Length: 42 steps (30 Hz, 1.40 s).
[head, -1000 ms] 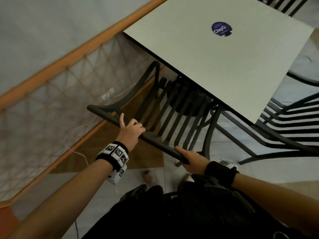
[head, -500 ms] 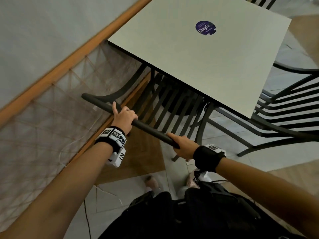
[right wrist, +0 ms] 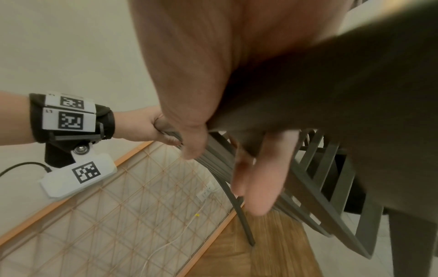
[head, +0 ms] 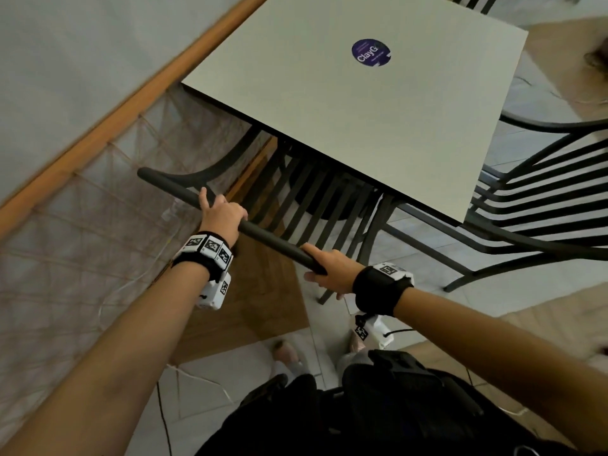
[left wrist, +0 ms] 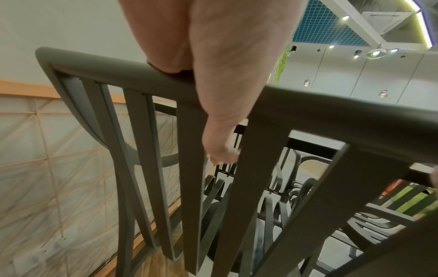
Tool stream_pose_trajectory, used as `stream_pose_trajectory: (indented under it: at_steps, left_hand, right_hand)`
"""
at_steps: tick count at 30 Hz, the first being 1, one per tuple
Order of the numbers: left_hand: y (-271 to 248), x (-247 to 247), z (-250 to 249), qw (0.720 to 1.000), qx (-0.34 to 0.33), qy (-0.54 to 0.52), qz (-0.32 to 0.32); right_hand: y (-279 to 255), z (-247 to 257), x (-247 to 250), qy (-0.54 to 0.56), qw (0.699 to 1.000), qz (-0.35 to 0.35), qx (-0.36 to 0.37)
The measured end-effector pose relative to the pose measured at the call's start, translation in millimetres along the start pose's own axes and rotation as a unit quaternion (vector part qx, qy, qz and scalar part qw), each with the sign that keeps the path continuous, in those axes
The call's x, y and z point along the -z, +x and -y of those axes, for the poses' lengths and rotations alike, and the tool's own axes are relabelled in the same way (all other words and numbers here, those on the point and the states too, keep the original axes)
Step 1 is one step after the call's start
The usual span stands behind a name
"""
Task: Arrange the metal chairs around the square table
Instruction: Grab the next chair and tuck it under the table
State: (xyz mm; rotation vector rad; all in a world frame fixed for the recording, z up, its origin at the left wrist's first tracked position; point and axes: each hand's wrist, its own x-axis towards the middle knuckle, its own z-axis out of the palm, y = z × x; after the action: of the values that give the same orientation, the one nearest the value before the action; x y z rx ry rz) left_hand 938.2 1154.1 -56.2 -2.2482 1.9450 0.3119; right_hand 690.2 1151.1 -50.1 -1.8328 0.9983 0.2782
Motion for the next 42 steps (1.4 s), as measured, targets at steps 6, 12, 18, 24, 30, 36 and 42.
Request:
stream_pose_trajectory:
  at_steps: [6,12,18,24,30,36,42]
  left_hand:
    - [-28,-14,-64,0.999,-0.047,0.005,0.003]
    - [-43,-25,-115,1.000,-0.003,0.025,0.014]
    - [-50,-33,-152,0.998,0.054,0.023,0.018]
    - [-59,-50,-185,0.996,0.065,-0.019,-0.057]
    - [-51,-59,-177,0.989,0.083,-0.027,-0.118]
    - [-33,-52,-142,0.987,0.094,-0.021,-0.130]
    - [-31,-55,-137,0.986,0.084,-0.039,-0.139]
  right_hand:
    - [-8,-48,32,-0.002,0.998,0.059,-0.016]
    - [34,-124,71,-0.204,0.972,0.104,-0.047]
    - [83,-162,93,-0.376,0.917,0.133,0.000]
    - [112,-196,82,-0.508,0.842,0.173,0.060]
    - [133,-200,65,-0.556,0.817,0.141,0.060]
    - [155,-184,65,-0.493,0.859,0.128,0.057]
    - [155,-187,64,-0.466,0.874,0.123,0.068]
